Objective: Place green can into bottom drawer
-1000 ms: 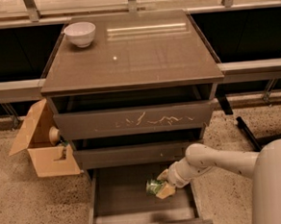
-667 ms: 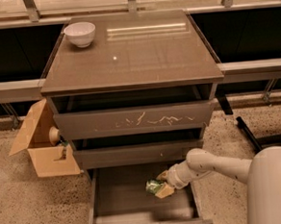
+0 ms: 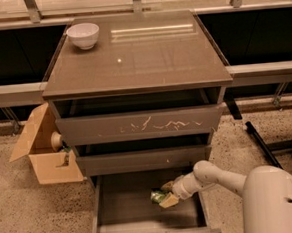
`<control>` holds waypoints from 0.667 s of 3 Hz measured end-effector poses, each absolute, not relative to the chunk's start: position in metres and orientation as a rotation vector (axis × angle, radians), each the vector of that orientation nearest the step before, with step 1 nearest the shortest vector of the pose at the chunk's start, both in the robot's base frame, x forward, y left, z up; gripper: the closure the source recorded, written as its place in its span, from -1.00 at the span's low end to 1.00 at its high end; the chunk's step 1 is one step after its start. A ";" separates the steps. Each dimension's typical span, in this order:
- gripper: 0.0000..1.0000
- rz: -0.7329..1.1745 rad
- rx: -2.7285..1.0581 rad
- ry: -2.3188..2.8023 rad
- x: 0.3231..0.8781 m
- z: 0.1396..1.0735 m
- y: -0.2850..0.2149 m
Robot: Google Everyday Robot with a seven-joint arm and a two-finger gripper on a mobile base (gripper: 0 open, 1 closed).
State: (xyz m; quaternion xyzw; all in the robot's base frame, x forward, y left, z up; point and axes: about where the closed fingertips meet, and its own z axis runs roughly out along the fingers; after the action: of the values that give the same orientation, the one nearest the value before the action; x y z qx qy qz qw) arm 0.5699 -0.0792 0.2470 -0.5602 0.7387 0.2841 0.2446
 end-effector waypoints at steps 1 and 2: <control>0.32 0.813 -1.502 2.040 0.572 0.223 -0.080; -0.14 0.846 -1.484 2.063 0.571 0.205 -0.080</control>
Offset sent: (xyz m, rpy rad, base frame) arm 0.0034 -0.0060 -0.0615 0.0276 0.0975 -0.0404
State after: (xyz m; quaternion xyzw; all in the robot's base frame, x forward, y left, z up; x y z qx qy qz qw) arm 0.5709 -0.0801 0.2047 -0.5393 0.7496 0.3075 0.2296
